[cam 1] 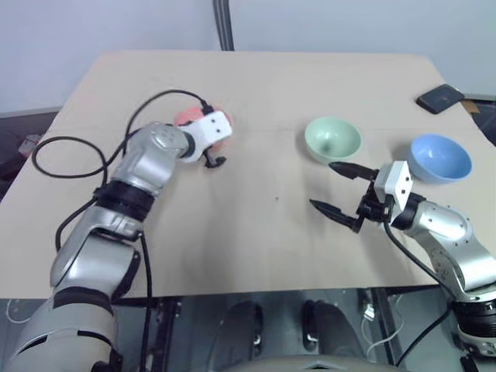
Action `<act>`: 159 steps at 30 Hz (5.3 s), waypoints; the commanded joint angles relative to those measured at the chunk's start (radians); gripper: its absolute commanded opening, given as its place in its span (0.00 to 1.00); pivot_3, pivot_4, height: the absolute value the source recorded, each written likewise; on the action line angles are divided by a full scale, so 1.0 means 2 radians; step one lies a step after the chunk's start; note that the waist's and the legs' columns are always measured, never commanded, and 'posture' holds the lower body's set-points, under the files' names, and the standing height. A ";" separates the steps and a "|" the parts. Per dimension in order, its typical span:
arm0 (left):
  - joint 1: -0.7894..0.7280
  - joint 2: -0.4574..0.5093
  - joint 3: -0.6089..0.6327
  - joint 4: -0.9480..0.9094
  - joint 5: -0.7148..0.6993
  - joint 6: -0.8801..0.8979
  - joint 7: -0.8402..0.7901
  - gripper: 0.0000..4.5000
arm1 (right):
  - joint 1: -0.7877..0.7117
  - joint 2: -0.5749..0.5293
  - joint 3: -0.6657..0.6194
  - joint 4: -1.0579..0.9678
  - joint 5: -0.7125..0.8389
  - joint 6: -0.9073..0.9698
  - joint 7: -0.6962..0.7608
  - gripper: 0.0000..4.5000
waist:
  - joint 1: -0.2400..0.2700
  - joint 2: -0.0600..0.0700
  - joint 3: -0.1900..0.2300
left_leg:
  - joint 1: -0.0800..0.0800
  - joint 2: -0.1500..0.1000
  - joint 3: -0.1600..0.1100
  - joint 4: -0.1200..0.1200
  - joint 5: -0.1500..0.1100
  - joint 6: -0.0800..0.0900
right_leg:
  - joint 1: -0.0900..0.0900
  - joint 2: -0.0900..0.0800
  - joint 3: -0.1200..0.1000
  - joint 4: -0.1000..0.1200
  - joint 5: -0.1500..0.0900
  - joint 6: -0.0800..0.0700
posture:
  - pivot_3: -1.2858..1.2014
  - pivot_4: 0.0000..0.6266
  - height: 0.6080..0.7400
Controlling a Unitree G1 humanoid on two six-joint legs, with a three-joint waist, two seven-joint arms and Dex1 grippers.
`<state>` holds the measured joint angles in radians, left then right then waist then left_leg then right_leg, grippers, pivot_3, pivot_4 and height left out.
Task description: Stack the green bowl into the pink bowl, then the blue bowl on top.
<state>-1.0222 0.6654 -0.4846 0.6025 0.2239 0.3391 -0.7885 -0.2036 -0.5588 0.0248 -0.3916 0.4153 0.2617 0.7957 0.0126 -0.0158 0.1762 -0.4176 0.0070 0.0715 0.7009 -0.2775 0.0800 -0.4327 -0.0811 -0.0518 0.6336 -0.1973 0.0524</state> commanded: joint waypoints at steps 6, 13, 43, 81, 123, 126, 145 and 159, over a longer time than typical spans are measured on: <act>-0.051 -0.025 0.015 0.077 0.031 -0.073 -0.024 0.08 | 0.008 -0.008 -0.021 -0.051 -0.007 0.012 -0.031 1.00 | 0.001 0.000 0.000 | 0.000 0.000 0.000 0.001 0.000 0.000 | 0.000 0.000 0.000 0.001 0.000 0.000 | 0.52 0.24 0.99; 0.013 -0.011 0.044 -0.093 -0.049 -0.114 -0.158 0.01 | 0.023 -0.013 -0.033 -0.063 -0.010 0.020 -0.049 1.00 | 0.001 0.000 0.000 | 0.000 0.000 0.000 0.001 0.000 0.000 | 0.000 -0.001 0.001 0.001 0.000 0.000 | 0.52 0.24 0.99; 0.295 -0.006 0.298 -0.452 -0.297 0.028 -0.168 0.97 | -0.138 -0.035 0.067 0.199 -0.230 -0.100 -0.058 1.00 | -0.015 0.000 0.000 | 0.002 0.001 0.002 0.002 0.000 0.000 | -0.001 0.000 0.004 0.004 0.000 0.000 | 0.52 0.24 0.99; 0.473 -0.001 0.397 -0.505 -0.412 0.018 -0.062 1.00 | -0.256 -0.001 0.128 0.099 -0.097 0.000 0.160 0.00 | -0.012 0.001 0.001 | 0.002 0.001 -0.001 0.001 0.000 -0.001 | 0.000 -0.004 0.000 0.004 0.000 -0.001 | 0.52 0.24 0.99; 0.445 -0.010 0.359 -0.502 -0.415 0.016 -0.055 1.00 | -0.190 -0.061 -0.059 0.356 -0.211 0.049 -0.145 0.01 | -0.013 0.001 0.001 | 0.002 0.000 0.000 0.001 0.001 -0.001 | 0.000 -0.001 0.001 0.003 0.000 -0.001 | 0.52 0.24 0.99; 0.446 -0.011 0.359 -0.501 -0.413 0.014 -0.052 1.00 | -0.195 -0.058 -0.054 0.337 -0.205 0.041 -0.130 0.01 | -0.011 0.001 0.001 | 0.002 0.000 0.000 0.001 0.001 -0.001 | 0.000 -0.001 0.001 0.003 0.000 -0.001 | 0.52 0.24 0.99; 0.468 -0.020 0.370 -0.484 -0.407 -0.003 -0.026 1.00 | -0.225 0.043 0.157 0.069 -0.086 0.090 0.058 0.09 | -0.002 0.001 0.001 | 0.001 0.000 -0.001 0.001 0.000 -0.001 | 0.000 -0.003 -0.001 0.003 -0.001 -0.003 | 0.52 0.24 0.99; 0.494 -0.018 0.382 -0.513 -0.417 0.001 -0.013 1.00 | -0.154 0.007 0.029 -0.023 -0.013 0.126 0.040 0.91 | 0.001 0.001 0.001 | 0.001 0.000 -0.001 0.001 0.000 -0.001 | 0.000 -0.003 -0.001 0.003 -0.001 -0.003 | 0.52 0.24 0.99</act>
<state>-0.0362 0.6258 0.2484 -0.3832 -0.5903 0.3563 -0.8204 -0.5270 -0.5236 0.1530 -0.3715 0.3352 0.4741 0.8840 0.0139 -0.0136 0.1776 -0.4153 0.0074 0.0691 0.7019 -0.2770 0.0785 -0.4327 -0.0875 -0.0538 0.6387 -0.1984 0.0466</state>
